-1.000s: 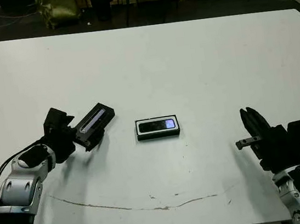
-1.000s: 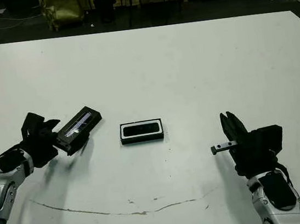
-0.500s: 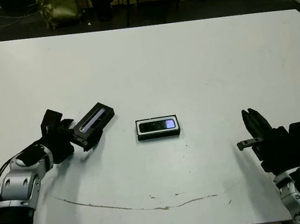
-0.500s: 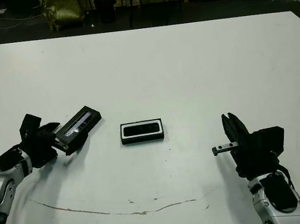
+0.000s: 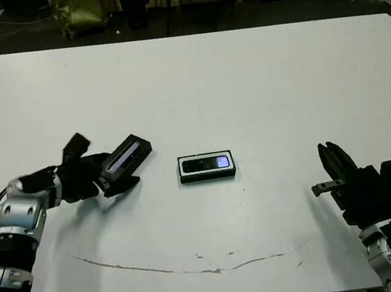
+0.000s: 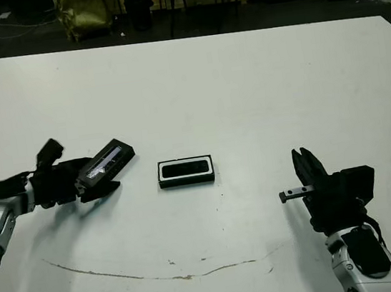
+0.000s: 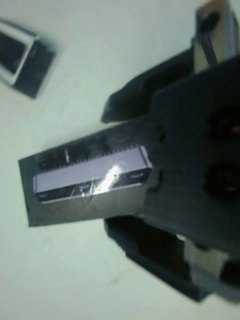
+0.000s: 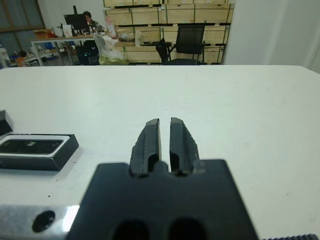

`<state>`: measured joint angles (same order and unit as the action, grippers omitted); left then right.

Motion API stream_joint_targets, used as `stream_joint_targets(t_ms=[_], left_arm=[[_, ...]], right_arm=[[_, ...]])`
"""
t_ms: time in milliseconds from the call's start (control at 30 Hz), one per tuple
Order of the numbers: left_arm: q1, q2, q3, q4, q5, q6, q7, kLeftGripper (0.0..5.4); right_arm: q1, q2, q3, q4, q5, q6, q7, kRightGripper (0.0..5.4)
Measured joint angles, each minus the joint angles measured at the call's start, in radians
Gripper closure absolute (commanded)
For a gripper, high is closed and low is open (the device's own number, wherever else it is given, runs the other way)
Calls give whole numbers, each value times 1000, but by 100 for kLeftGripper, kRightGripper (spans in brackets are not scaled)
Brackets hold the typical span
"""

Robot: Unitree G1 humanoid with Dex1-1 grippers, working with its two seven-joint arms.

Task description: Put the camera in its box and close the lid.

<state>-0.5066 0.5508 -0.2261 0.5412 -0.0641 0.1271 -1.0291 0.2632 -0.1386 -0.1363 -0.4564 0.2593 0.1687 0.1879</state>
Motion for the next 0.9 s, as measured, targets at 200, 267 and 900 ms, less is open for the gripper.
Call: stream_joint_targets(t_ms=[200, 267, 900], left_arm=[[17, 49, -92, -189, 146, -8, 60, 283], [17, 68, -128, -258, 190, 11, 60, 283], [-3, 121, -11, -368, 76, 153, -9, 286]], right_arm=[[9, 2, 0, -9, 0, 6, -17, 540], [10, 2, 0, -7, 0, 4, -17, 540], [20, 11, 5, -10, 0, 3, -35, 540]])
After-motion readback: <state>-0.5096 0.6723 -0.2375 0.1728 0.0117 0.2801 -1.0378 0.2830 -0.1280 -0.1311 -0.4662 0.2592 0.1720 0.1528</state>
